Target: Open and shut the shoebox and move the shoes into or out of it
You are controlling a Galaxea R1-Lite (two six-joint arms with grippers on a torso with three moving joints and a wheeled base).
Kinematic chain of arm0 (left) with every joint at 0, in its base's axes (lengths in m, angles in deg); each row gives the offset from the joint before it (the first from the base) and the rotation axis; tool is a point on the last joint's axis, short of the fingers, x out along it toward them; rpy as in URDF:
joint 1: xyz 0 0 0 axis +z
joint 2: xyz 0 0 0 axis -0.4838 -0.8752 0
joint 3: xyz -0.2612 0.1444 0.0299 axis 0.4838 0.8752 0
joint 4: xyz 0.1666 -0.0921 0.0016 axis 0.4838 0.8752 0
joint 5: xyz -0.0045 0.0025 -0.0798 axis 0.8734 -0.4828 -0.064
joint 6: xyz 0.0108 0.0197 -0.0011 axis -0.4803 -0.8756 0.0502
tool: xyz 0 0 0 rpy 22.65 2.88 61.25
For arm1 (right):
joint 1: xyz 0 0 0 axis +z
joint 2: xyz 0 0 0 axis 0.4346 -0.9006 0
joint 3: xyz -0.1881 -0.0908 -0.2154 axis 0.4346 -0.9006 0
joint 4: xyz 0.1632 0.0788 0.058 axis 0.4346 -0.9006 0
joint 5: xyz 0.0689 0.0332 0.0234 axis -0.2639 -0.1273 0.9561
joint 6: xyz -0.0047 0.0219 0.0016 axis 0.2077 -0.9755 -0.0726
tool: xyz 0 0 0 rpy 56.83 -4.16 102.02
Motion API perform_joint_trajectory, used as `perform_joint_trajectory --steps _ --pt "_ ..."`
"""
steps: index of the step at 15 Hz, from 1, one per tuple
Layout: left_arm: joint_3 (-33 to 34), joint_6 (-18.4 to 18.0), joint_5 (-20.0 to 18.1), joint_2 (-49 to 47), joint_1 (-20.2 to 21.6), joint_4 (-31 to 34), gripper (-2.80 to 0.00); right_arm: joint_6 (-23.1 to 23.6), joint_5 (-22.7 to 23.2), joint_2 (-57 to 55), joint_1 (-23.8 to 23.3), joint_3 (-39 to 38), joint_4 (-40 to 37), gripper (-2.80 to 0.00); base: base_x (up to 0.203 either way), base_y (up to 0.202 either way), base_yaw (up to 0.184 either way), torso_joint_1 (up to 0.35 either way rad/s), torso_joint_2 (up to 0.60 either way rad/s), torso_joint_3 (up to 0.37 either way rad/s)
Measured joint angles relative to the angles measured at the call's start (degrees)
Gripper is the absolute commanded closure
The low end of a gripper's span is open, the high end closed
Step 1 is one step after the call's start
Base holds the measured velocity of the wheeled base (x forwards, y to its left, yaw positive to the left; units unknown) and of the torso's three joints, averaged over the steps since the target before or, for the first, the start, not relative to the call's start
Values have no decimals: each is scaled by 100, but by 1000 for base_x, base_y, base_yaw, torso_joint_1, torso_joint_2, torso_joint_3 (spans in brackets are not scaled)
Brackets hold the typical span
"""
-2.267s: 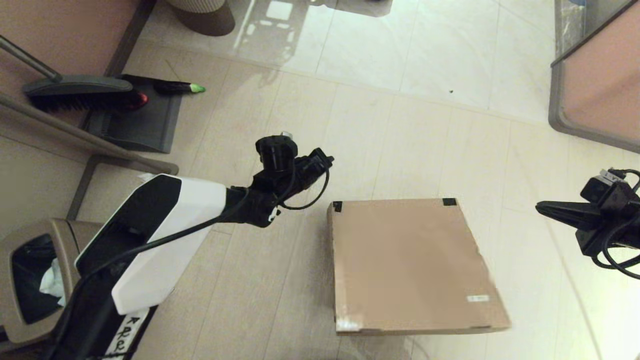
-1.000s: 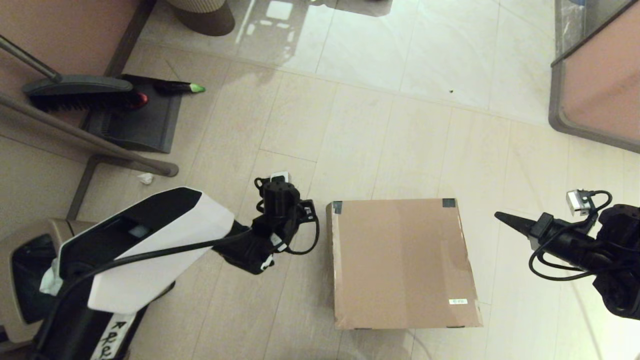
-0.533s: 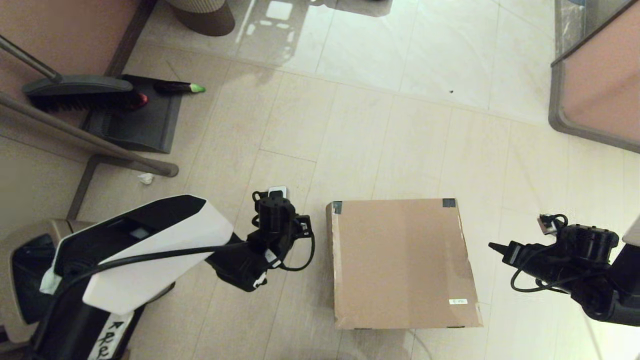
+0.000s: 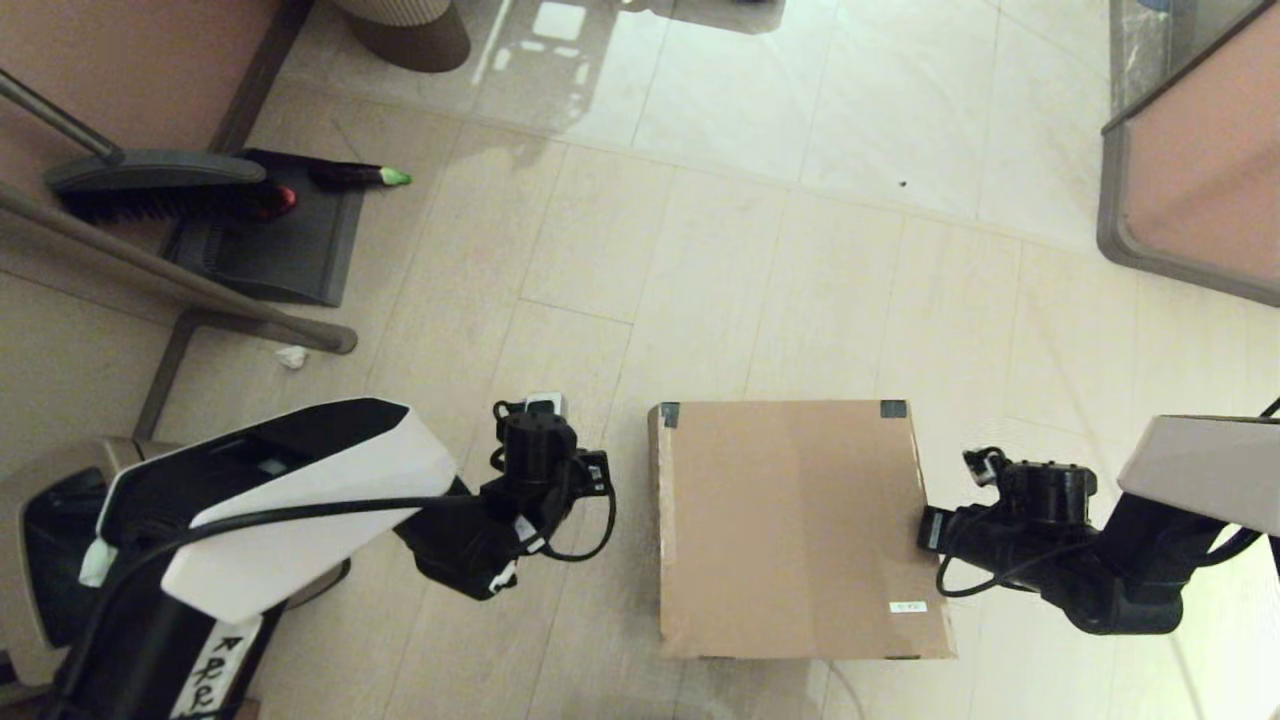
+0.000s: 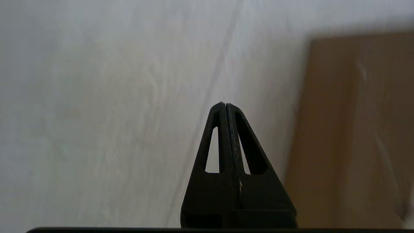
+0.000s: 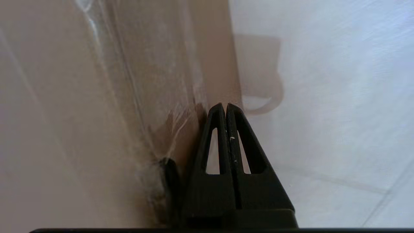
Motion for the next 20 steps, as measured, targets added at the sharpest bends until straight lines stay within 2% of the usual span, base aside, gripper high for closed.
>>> perform_joint_trajectory --steps 3,6,8,11,14,17,20 --pt "191 80 -167 10 103 1 0 -60 9 40 723 -41 -116 0 0 0 0 0 0 0" --pt "312 80 -153 109 644 0 0 -147 5 136 1202 -28 -212 0 0 0 0 0 0 0" --pt "637 82 -153 257 909 0 0 -150 1 255 1166 -199 -212 0 0 0 0 0 0 0" --pt "1404 113 -158 515 1047 -168 0 -105 0 493 1080 -649 -185 0 0 0 0 0 0 0" --pt "1933 372 -118 729 1013 -324 0 -81 -15 655 1056 -846 -182 0 0 0 0 0 0 0" --pt "2018 459 -111 843 834 -331 0 -106 -68 983 1049 -927 -206 0 0 0 0 0 0 0" --pt "2380 554 -18 1127 802 -519 0 -151 289 1792 1078 -1353 -522 0 0 0 0 0 0 0"
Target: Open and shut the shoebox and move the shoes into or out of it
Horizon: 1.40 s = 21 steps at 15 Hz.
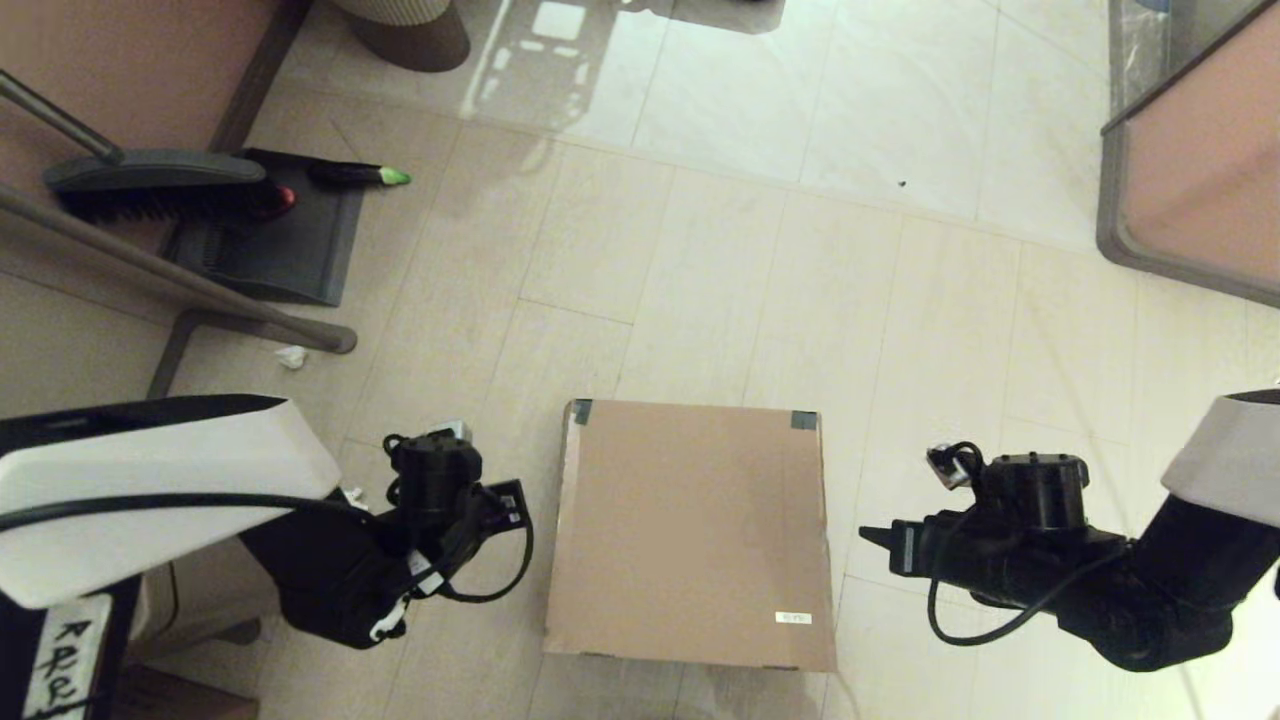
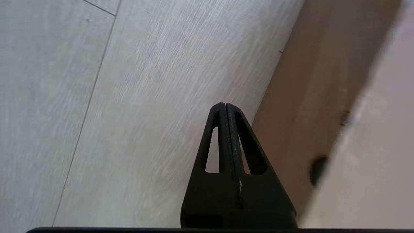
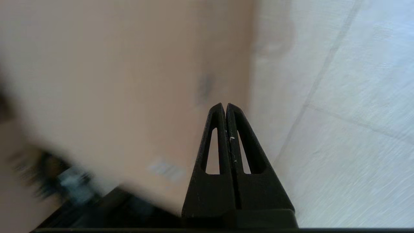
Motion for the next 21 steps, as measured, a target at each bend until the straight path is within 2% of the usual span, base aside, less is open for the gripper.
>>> perform_joint_trajectory --steps 3,4,5,9,11,13,16,17,19,21 --pt "804 139 300 393 81 -425 0 -148 987 1123 169 -694 -607 0 0 0 0 0 0 0" --pt "1106 171 345 539 104 -534 0 -170 1167 1448 291 -983 -733 0 0 0 0 0 0 0" --pt "1437 209 387 691 126 -634 0 -183 1108 1706 460 -1254 -819 0 0 0 0 0 0 0" --pt "2640 240 452 1538 195 -898 0 -178 -426 2340 1041 -2440 -617 0 0 0 0 0 0 0" --pt "3270 84 516 2154 215 -924 0 -188 -732 2772 1180 -2896 -322 0 0 0 0 0 0 0" --pt "3789 -25 709 2890 223 -893 0 -69 -918 3538 1243 -3021 -509 0 0 0 0 0 0 0" --pt "4173 -146 1305 4288 441 -391 0 467 -1651 5197 1201 -3059 -1456 0 0 0 0 0 0 0" --pt "4234 -296 1384 4886 515 -80 0 694 -1900 5940 1176 -3059 -1916 0 0 0 0 0 0 0" --pt "4295 -735 1189 6129 583 726 0 1162 -2122 7429 1136 -3001 -2994 0 0 0 0 0 0 0" --pt "4308 -1262 756 7631 612 1954 0 1565 -2162 8801 1103 -2864 -4271 0 0 0 0 0 0 0"
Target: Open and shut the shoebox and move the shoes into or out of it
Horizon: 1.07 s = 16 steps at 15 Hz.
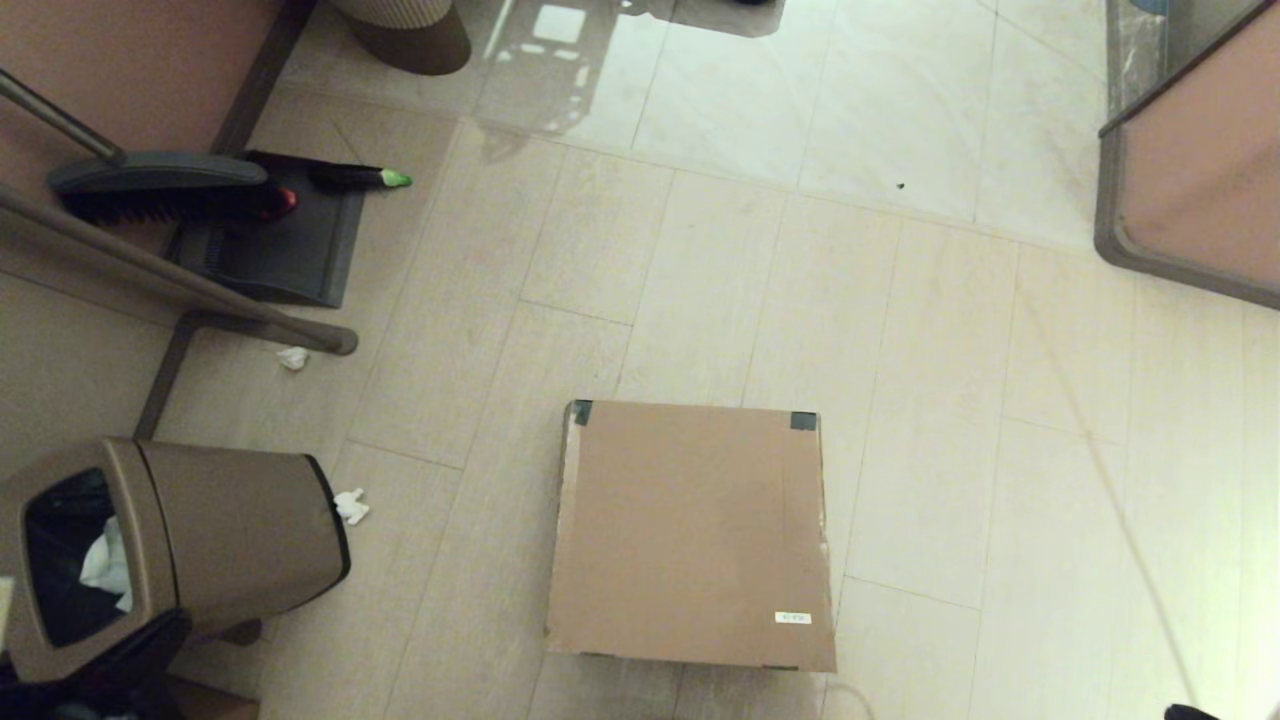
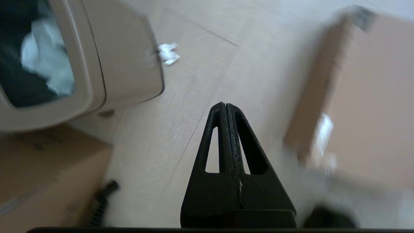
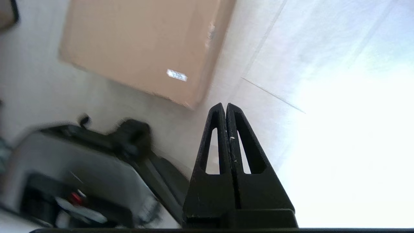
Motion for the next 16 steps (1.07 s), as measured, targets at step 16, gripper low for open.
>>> perform_joint_trajectory --steps 16 --pt "-374 -986 -1382 3719 1127 4514 0 463 210 3081 -1855 -36 -1903 0 0 0 0 0 0 0"
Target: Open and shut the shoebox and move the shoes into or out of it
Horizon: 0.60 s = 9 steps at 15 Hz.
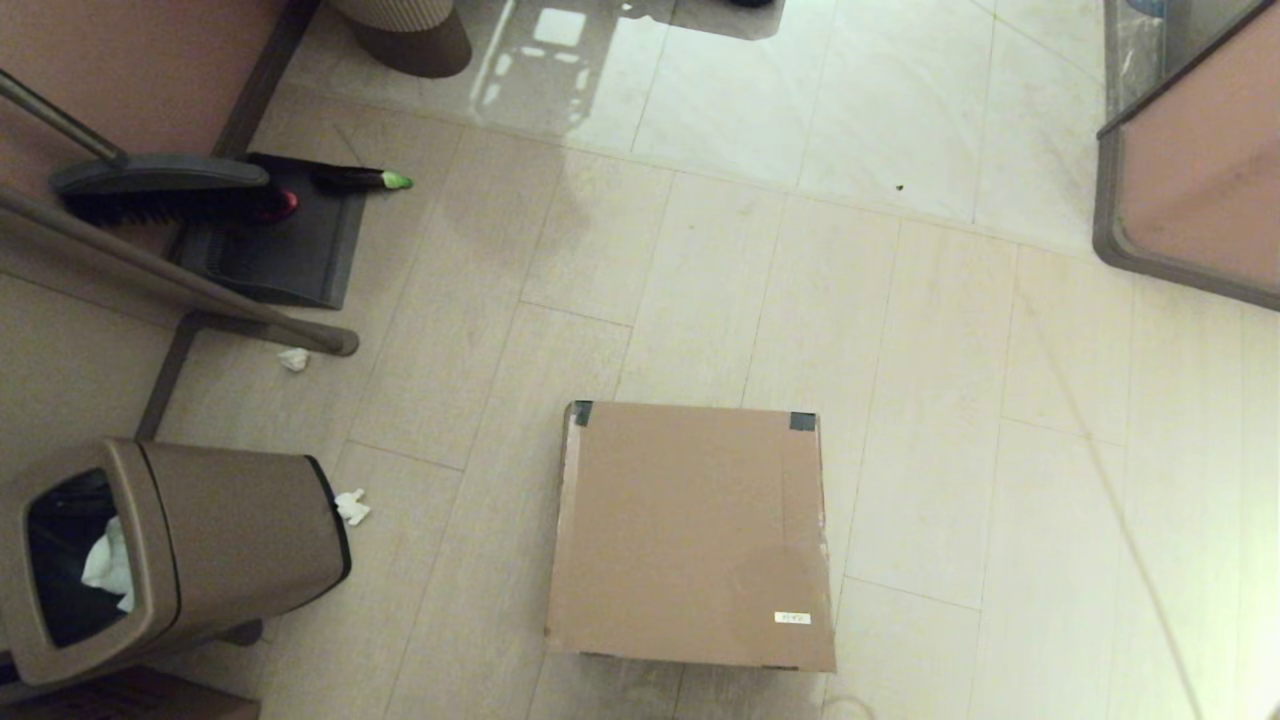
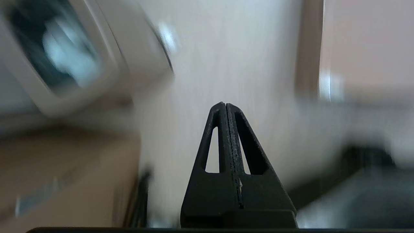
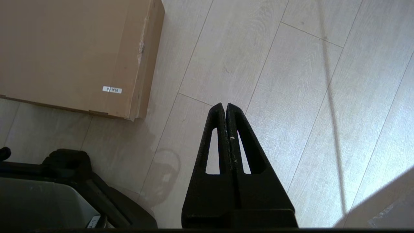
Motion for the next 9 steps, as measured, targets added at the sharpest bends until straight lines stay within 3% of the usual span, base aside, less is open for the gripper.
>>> perform_joint_trajectory --steps 4,6,9 --pt "-248 -89 -593 997 262 1026 0 -49 -4 73 -2 -4 7 0 0 0 0 0 0 0" --pt "-192 -94 -929 1261 311 1051 0 -90 -6 84 -2 -30 62 0 0 0 0 0 0 0" --pt "-113 49 -959 1420 327 919 0 -82 -4 88 -2 -135 418 0 0 0 0 0 0 0"
